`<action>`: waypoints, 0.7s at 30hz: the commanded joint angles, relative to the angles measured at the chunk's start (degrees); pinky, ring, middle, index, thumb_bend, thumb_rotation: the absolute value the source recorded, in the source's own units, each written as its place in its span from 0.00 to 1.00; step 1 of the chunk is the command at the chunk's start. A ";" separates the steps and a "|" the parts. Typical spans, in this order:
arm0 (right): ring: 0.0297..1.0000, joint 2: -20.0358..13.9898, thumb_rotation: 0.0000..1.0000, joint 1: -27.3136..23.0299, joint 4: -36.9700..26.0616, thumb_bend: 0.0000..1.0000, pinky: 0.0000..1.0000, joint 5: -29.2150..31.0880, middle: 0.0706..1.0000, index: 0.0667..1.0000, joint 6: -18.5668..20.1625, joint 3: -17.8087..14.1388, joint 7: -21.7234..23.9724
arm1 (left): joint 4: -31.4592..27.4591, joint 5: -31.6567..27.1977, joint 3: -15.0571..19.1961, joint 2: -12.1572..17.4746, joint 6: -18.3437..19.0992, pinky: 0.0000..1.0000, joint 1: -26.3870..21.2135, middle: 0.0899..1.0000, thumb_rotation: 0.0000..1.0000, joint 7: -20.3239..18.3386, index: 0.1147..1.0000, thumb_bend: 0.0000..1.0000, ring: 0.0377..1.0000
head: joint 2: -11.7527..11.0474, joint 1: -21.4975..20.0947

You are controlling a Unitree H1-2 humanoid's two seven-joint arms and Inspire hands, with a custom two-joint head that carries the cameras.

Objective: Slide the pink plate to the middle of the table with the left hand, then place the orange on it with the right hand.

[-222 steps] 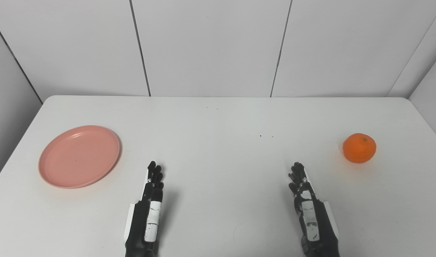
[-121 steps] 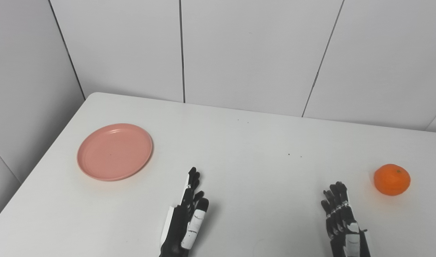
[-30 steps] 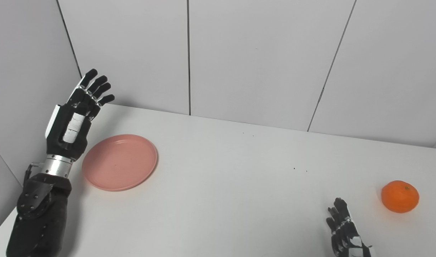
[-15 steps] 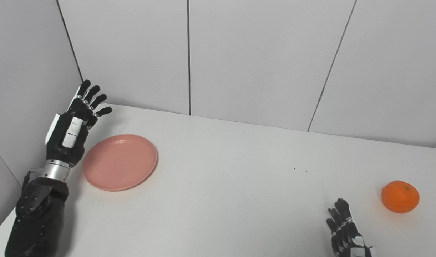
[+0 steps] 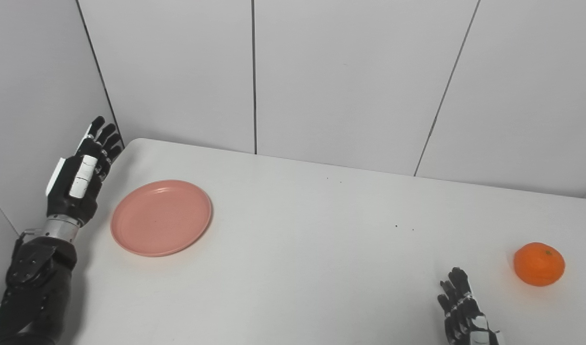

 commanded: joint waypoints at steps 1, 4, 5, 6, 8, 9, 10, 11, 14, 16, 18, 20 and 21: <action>1.00 -0.16 1.00 2.78 4.43 0.92 1.00 0.34 1.00 0.96 1.98 0.54 0.35 | -0.24 -0.08 0.81 2.09 -0.63 1.00 -3.05 0.99 0.73 0.28 0.99 0.98 0.99 | 0.07 0.13; 1.00 -0.16 1.00 2.74 4.42 0.92 1.00 0.35 1.00 0.96 2.13 0.48 0.31 | 0.14 -0.02 0.89 2.09 -0.26 1.00 -3.13 0.99 0.73 0.27 0.99 0.98 0.99 | 0.09 0.19; 1.00 -0.17 1.00 2.75 4.43 0.92 1.00 0.40 1.00 0.96 2.16 0.50 0.37 | 0.45 0.31 0.80 2.14 -0.22 0.99 -3.13 0.99 0.73 0.38 1.00 0.97 0.98 | 0.09 0.19; 1.00 -0.17 1.00 2.75 4.40 0.91 1.00 0.38 1.00 0.96 2.18 0.54 0.39 | 1.11 0.70 0.67 2.25 -0.49 0.95 -3.21 0.98 0.74 0.36 0.99 0.98 0.97 | 0.23 0.07; 1.00 -0.13 1.00 2.77 4.35 0.91 1.00 0.33 1.00 0.96 2.19 0.58 0.38 | 3.11 0.56 0.73 2.26 -0.87 0.91 -3.63 0.97 0.75 -0.09 0.99 0.96 0.96 | 0.25 -0.02; 1.00 -0.11 1.00 2.78 4.34 0.91 1.00 0.25 1.00 0.96 2.14 0.60 0.36 | 4.37 0.15 0.93 2.18 -1.01 0.89 -3.91 0.95 0.73 -0.43 0.97 0.98 0.94 | 0.29 -0.07; 1.00 -0.08 1.00 2.80 4.33 0.91 1.00 0.20 1.00 0.96 2.10 0.62 0.34 | 5.81 -0.50 1.21 2.10 -1.22 0.88 -4.25 0.95 0.72 -1.04 0.97 0.98 0.94 | 0.31 -0.11; 1.00 -0.06 1.00 2.82 4.32 0.91 1.00 0.20 1.00 0.96 2.07 0.63 0.34 | 7.41 -0.97 1.43 2.09 -1.64 0.88 -4.62 0.94 0.72 -1.71 0.97 0.98 0.94 | 0.31 -0.11; 1.00 0.09 1.00 2.91 4.21 0.91 1.00 0.46 1.00 0.95 2.11 0.62 0.33 | 13.34 -0.92 1.53 2.35 -3.67 0.82 -6.14 0.94 0.73 -3.37 0.97 1.00 0.93 | 0.51 -0.17; 1.00 0.13 1.00 2.99 4.03 0.91 1.00 0.33 1.00 0.95 2.28 0.68 0.26 | 17.66 -1.17 1.50 2.53 -5.02 0.81 -7.32 0.94 0.72 -5.36 0.96 1.00 0.93 | 0.57 -0.33; 1.00 0.15 1.00 3.03 3.90 0.92 1.00 0.21 1.00 0.95 2.37 0.74 0.22 | 21.80 -1.03 1.41 2.76 -6.89 0.79 -8.41 0.93 0.71 -7.00 0.95 1.00 0.91 | 0.61 -0.47; 1.00 0.28 1.00 3.04 3.79 0.92 1.00 0.19 1.00 0.95 2.48 0.71 0.14 | 26.09 -0.69 1.37 2.96 -8.58 0.80 -9.63 0.91 0.70 -8.02 0.93 1.00 0.90 | 0.61 -0.57; 1.00 0.35 1.00 3.04 3.71 0.92 1.00 0.23 1.00 0.95 2.58 0.70 0.09 | 28.29 -0.39 1.30 3.03 -9.40 0.81 -10.31 0.91 0.69 -8.06 0.93 1.00 0.89 | 0.62 -0.61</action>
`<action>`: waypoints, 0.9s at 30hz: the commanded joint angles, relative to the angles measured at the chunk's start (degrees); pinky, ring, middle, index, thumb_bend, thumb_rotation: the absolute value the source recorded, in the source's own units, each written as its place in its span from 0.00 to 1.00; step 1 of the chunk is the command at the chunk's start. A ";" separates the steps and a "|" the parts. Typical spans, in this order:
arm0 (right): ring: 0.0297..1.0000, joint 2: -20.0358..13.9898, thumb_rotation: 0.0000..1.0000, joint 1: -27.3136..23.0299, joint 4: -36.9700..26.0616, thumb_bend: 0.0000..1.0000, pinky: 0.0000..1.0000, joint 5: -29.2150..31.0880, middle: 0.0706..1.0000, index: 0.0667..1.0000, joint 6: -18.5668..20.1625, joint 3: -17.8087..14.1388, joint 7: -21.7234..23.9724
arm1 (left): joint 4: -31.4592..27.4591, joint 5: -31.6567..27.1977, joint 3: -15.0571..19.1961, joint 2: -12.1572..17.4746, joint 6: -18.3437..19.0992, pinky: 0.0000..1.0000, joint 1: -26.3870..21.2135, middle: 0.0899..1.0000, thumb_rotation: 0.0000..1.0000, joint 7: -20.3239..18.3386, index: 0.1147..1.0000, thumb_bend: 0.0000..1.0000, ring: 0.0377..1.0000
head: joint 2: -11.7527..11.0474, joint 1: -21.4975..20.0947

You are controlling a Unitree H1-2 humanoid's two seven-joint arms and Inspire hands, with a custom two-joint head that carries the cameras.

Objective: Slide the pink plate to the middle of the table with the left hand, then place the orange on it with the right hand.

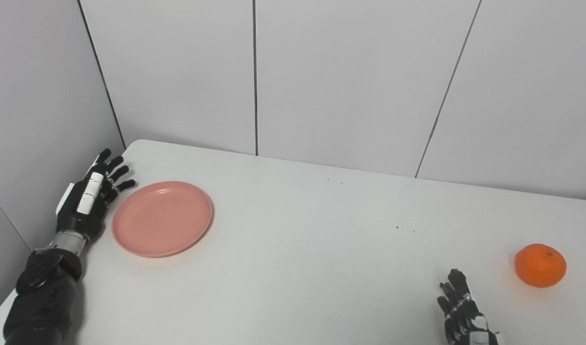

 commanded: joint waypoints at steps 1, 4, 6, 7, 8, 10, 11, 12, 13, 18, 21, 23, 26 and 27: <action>1.00 0.33 1.00 2.93 3.93 0.92 1.00 0.48 1.00 0.95 1.94 0.65 0.14 | 3.66 0.21 0.12 1.66 -3.90 0.80 -2.85 0.90 0.69 -1.44 0.92 1.00 0.88 | 0.09 0.00; 1.00 0.45 1.00 2.98 3.79 0.93 1.00 0.73 1.00 0.95 2.02 0.65 0.17 | 8.37 1.26 -0.16 2.09 -5.36 0.80 -4.13 0.89 0.69 -1.58 0.91 1.00 0.88 | 0.24 -0.19; 1.00 0.48 1.00 2.99 3.79 0.93 1.00 0.78 1.00 0.95 2.03 0.64 0.17 | 9.88 2.09 -0.15 2.36 -5.55 0.80 -4.43 0.89 0.70 -1.75 0.91 1.00 0.88 | 0.29 -0.25; 1.00 0.50 1.00 3.00 3.78 0.93 1.00 0.78 1.00 0.95 2.05 0.62 0.15 | 10.38 2.50 -0.04 2.45 -5.57 0.78 -4.50 0.88 0.71 -1.83 0.91 1.00 0.88 | 0.29 -0.25; 1.00 0.51 1.00 2.99 3.78 0.93 1.00 0.85 1.00 0.95 2.05 0.61 0.15 | 11.17 2.81 0.12 2.55 -5.58 0.77 -4.64 0.88 0.72 -1.77 0.92 1.00 0.88 | 0.29 -0.25; 1.00 0.51 1.00 2.98 3.78 0.94 1.00 0.95 1.00 0.95 2.02 0.62 0.21 | 12.29 3.35 0.49 2.71 -5.59 0.76 -4.83 0.87 0.72 -1.81 0.91 1.00 0.87 | 0.29 -0.25; 1.00 0.50 1.00 2.98 3.78 0.94 1.00 0.98 1.00 0.95 2.00 0.63 0.24 | 12.68 3.58 0.64 2.78 -5.59 0.76 -4.88 0.87 0.72 -1.89 0.91 1.00 0.87 | 0.29 -0.25; 1.00 0.49 1.00 2.99 3.75 0.94 1.00 0.87 1.00 0.95 2.00 0.65 0.18 | 12.85 3.77 0.76 2.77 -5.60 0.75 -4.85 0.87 0.72 -1.96 0.91 1.00 0.87 | 0.29 -0.25; 1.00 0.47 1.00 2.96 3.80 0.94 1.00 0.80 0.99 0.95 1.96 0.65 0.15 | 12.96 3.90 0.92 2.69 -5.59 0.75 -4.82 0.87 0.72 -2.16 0.91 1.00 0.86 | 0.30 -0.43; 1.00 0.40 1.00 2.91 3.78 0.93 1.00 0.70 0.99 0.95 2.19 0.65 0.10 | 13.59 4.41 1.63 2.37 -5.58 0.72 -4.67 0.86 0.73 -3.35 0.91 1.00 0.85 | 0.28 -0.32; 1.00 0.40 1.00 2.91 3.77 0.93 0.99 0.54 1.00 0.96 2.18 0.72 0.07 | 12.18 4.59 1.69 1.72 -5.57 0.74 -4.13 0.87 0.73 -3.39 0.91 1.00 0.86 | 0.46 -0.39; 1.00 0.46 1.00 2.91 3.73 0.93 0.99 0.58 0.99 0.95 2.17 0.73 0.07 | 11.28 4.47 1.66 1.32 -5.58 0.75 -3.72 0.88 0.73 -3.32 0.92 1.00 0.88 | 0.50 -0.47; 1.00 0.52 1.00 2.94 3.65 0.92 0.99 0.33 0.99 0.95 2.17 0.79 -0.04 | 10.66 4.31 1.65 0.77 -5.60 0.76 -3.18 0.90 0.72 -2.97 0.91 1.00 0.88 | 0.53 -0.56; 1.00 0.55 1.00 2.95 3.63 0.92 0.99 0.25 0.99 0.95 2.18 0.81 -0.08 | 10.50 4.37 1.66 0.62 -5.60 0.76 -3.01 0.89 0.72 -2.73 0.91 1.00 0.87 | 0.61 -0.64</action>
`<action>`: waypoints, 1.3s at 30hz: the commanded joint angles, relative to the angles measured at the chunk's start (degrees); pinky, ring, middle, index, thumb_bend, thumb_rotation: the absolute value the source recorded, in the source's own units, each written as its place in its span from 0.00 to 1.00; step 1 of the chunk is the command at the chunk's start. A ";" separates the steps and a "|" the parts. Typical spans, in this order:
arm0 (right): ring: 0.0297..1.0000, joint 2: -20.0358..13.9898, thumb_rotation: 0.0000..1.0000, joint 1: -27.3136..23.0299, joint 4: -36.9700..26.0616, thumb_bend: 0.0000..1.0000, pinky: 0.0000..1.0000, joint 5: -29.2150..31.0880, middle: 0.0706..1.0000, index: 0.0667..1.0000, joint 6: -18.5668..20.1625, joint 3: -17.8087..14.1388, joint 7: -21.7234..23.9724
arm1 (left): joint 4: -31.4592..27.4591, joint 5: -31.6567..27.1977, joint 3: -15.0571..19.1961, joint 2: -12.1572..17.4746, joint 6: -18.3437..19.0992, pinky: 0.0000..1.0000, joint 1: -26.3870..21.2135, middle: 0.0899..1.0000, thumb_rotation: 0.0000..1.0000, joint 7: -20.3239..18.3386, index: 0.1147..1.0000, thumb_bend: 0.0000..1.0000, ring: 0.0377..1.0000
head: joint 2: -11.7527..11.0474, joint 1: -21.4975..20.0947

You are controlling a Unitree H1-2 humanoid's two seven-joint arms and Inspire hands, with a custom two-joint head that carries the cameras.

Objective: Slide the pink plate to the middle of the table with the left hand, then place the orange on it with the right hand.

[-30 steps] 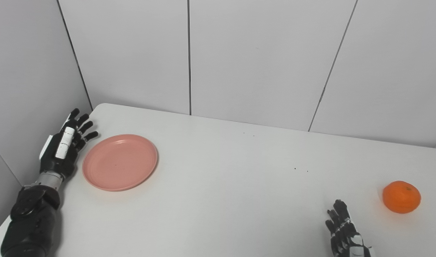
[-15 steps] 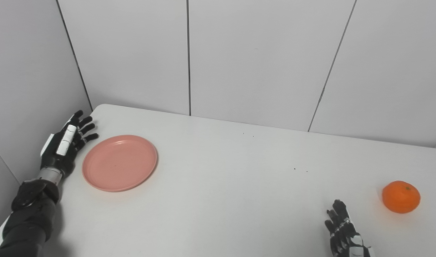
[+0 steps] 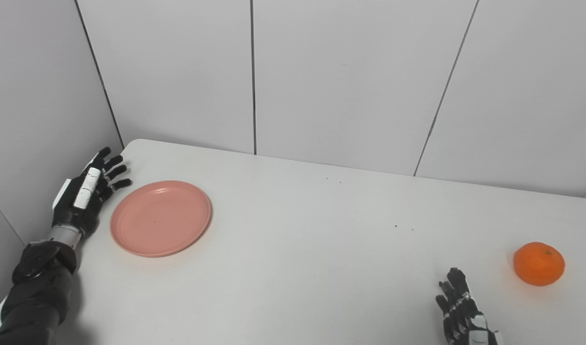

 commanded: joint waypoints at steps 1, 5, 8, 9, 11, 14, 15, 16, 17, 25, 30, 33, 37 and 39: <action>1.00 0.53 1.00 2.95 3.72 0.92 0.99 0.19 0.99 0.96 1.69 0.79 0.01 | -0.56 0.35 0.16 -1.41 -1.27 0.75 1.58 0.89 0.72 0.19 0.91 1.00 0.87 | 0.11 -0.05; 1.00 0.80 1.00 2.93 3.72 0.91 0.98 0.31 0.99 0.95 1.82 0.77 -0.12 | -3.82 1.35 -0.45 -2.72 -1.26 0.79 3.23 0.90 0.72 2.77 0.90 1.00 0.90 | 0.20 -0.25; 1.00 0.91 1.00 2.92 3.66 0.91 0.98 0.18 0.98 0.95 1.91 0.84 -0.17 | -6.40 1.86 -1.31 -3.46 -1.17 0.90 4.48 0.93 0.73 3.63 0.94 1.00 0.96 | 0.23 -0.44; 1.00 0.92 1.00 2.91 3.67 0.91 0.98 0.19 0.98 0.95 1.95 0.88 -0.14 | -6.95 1.78 -1.65 -3.66 -1.07 0.91 4.89 0.93 0.73 3.47 0.94 1.00 0.96 | 0.24 -0.50; 1.00 0.97 1.00 2.89 3.64 0.91 0.98 0.23 0.99 0.96 2.04 0.90 -0.14 | -7.82 1.61 -2.16 -3.96 -0.97 0.98 5.50 0.97 0.74 3.34 0.98 0.98 0.99 | 0.27 -0.47; 1.00 1.01 1.00 2.87 3.62 0.91 0.98 0.33 0.99 0.96 2.10 0.93 -0.07 | -10.02 1.65 -2.84 -4.50 -0.75 0.99 6.51 0.98 0.76 3.85 1.00 0.96 1.00 | 0.32 -0.49; 1.00 1.02 1.00 2.87 3.64 0.91 0.98 0.39 0.99 0.96 2.10 0.94 -0.05 | -9.72 1.77 -3.00 -4.46 -0.85 0.99 6.53 0.98 0.76 3.92 1.00 0.96 1.00 | 0.34 -0.55; 1.00 1.01 1.00 2.88 3.66 0.91 0.98 0.40 0.99 0.96 2.07 0.97 0.00 | -9.52 2.14 -3.31 -4.42 -0.86 1.00 6.58 0.99 0.76 4.29 1.00 0.96 1.00 | 0.36 -0.57; 1.00 1.03 1.00 2.90 3.62 0.91 0.98 0.36 0.99 0.96 2.08 1.00 0.00 | -10.04 2.60 -3.61 -4.51 -0.63 0.98 6.81 0.98 0.77 4.96 1.00 0.97 0.99 | 0.42 -0.63; 1.00 1.16 1.00 3.07 3.20 0.91 0.99 0.23 0.99 0.96 2.32 1.16 -0.03 | -11.80 5.05 -5.74 -4.59 0.02 1.00 7.51 0.99 0.79 8.43 1.00 0.98 0.99 | 0.67 -0.84; 1.00 1.19 1.00 3.08 3.12 0.91 0.98 0.17 0.99 0.95 2.37 1.14 -0.10 | -11.18 5.40 -6.42 -4.33 -0.12 1.00 6.95 0.99 0.78 8.71 1.00 0.99 0.99 | 0.67 -0.84; 1.00 1.09 1.00 3.03 3.09 0.90 0.97 0.04 0.99 0.95 2.43 1.13 -0.08 | -11.10 5.91 -6.82 -4.13 0.10 1.00 6.69 0.98 0.79 9.04 1.00 0.98 0.99 | 0.76 -0.94; 1.00 1.04 1.00 3.14 2.98 0.90 0.97 0.16 0.99 0.95 2.50 1.08 -0.01 | -10.52 5.76 -6.60 -4.01 0.18 1.00 6.22 0.98 0.78 8.93 1.00 0.97 0.99 | 0.88 -0.91; 1.00 0.98 1.00 3.18 2.95 0.90 0.98 0.21 0.99 0.95 2.50 1.09 0.07 | -9.62 6.41 -6.69 -3.79 -0.38 1.00 5.84 0.98 0.78 9.74 0.99 0.97 0.99 | 0.94 -0.92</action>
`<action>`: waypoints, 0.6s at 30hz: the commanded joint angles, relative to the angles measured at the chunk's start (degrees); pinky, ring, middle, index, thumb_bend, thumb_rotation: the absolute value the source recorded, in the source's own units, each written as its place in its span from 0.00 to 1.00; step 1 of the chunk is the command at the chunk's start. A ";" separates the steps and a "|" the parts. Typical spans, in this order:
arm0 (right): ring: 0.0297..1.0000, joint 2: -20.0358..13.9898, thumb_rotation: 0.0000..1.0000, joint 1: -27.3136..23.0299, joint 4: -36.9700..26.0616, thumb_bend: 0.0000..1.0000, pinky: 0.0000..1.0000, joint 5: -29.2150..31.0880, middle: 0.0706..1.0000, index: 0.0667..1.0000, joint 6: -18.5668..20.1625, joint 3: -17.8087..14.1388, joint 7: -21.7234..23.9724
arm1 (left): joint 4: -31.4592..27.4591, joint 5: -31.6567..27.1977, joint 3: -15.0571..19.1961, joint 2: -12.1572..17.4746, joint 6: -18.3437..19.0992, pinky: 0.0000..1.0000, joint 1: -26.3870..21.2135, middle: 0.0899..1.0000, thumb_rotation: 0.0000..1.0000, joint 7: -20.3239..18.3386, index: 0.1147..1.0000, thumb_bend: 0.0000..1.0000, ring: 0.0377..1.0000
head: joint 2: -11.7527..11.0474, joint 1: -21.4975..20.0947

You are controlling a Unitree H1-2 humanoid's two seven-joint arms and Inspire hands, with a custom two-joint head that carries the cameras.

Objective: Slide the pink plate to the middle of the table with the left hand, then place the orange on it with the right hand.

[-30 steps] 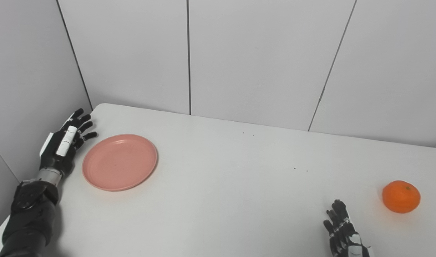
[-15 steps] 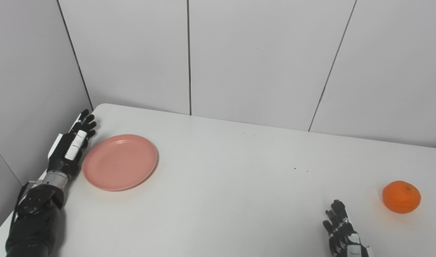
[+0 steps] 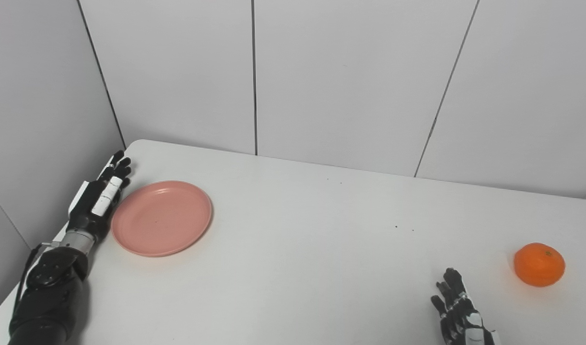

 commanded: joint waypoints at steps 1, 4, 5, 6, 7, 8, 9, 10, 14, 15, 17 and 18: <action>1.00 0.71 1.00 3.19 3.10 0.90 0.98 0.63 1.00 0.95 1.62 0.97 0.19 | 2.40 0.49 -0.51 -1.05 -0.83 0.99 0.50 0.97 0.78 1.47 0.98 0.98 0.98 | 0.15 0.08; 1.00 0.68 1.00 3.26 3.03 0.90 0.98 0.53 0.99 0.95 1.61 0.95 0.14 | 2.04 0.51 -0.53 -1.03 -0.40 1.00 0.54 0.98 0.77 1.64 0.98 0.97 0.98 | 0.23 0.08; 1.00 0.66 1.00 3.28 3.01 0.90 0.98 0.53 0.99 0.96 1.61 0.94 0.15 | 1.65 0.48 -0.53 -1.08 0.04 1.00 0.62 0.98 0.77 1.72 0.98 0.97 0.98 | 0.26 0.05; 1.00 0.65 1.00 3.29 2.99 0.90 0.97 0.52 0.99 0.96 1.64 0.94 0.14 | 1.36 0.32 -0.48 -1.13 0.54 1.00 0.67 0.98 0.78 1.69 0.99 0.97 0.98 | 0.26 0.05; 1.00 0.62 1.00 3.31 2.97 0.90 0.98 0.59 0.99 0.96 1.67 0.94 0.19 | 1.09 0.16 -0.43 -1.18 1.05 1.00 0.71 0.99 0.78 1.61 0.99 0.96 0.99 | 0.30 0.02; 1.00 0.60 1.00 3.32 2.93 0.90 0.98 0.66 0.99 0.96 1.75 0.93 0.21 | 0.94 0.04 -0.40 -1.21 1.44 1.00 0.73 0.99 0.78 1.48 0.99 0.96 0.99 | 0.31 0.05; 1.00 0.58 1.00 3.33 2.93 0.90 0.98 0.72 0.99 0.96 1.77 0.91 0.24 | 0.77 -0.11 -0.36 -1.23 1.91 1.00 0.76 0.99 0.79 1.26 1.00 0.95 0.99 | 0.32 0.15; 1.00 0.59 1.00 3.33 2.90 0.90 0.98 0.74 0.99 0.96 1.86 0.89 0.22 | 0.42 -0.61 -0.11 -1.34 2.78 1.00 0.78 0.99 0.80 1.02 1.00 0.95 0.99 | 0.32 0.15; 1.00 0.59 1.00 3.32 2.88 0.90 0.98 0.82 0.99 0.96 1.94 0.90 0.24 | -0.79 -1.92 0.39 -1.54 4.95 1.00 0.82 0.99 0.79 0.52 1.00 0.96 1.00 | 0.34 0.17; 1.00 0.56 1.00 3.31 2.89 0.90 0.98 0.77 1.00 0.96 1.91 0.92 0.25 | -1.11 -2.39 0.59 -1.59 5.49 1.00 0.78 0.99 0.79 0.42 1.00 0.96 1.00 | 0.34 0.17; 1.00 0.55 1.00 3.31 2.96 0.90 0.98 0.85 0.99 0.96 1.83 0.93 0.30 | -2.35 -3.63 1.19 -1.84 7.48 1.00 0.80 0.99 0.78 0.63 0.99 0.97 1.00 | 0.34 0.17; 1.00 0.55 1.00 3.37 2.88 0.90 0.98 0.84 0.99 0.96 1.81 0.97 0.32 | -3.46 -4.27 1.51 -2.01 8.80 1.00 0.96 0.98 0.78 0.97 0.99 0.97 1.00 | 0.58 0.08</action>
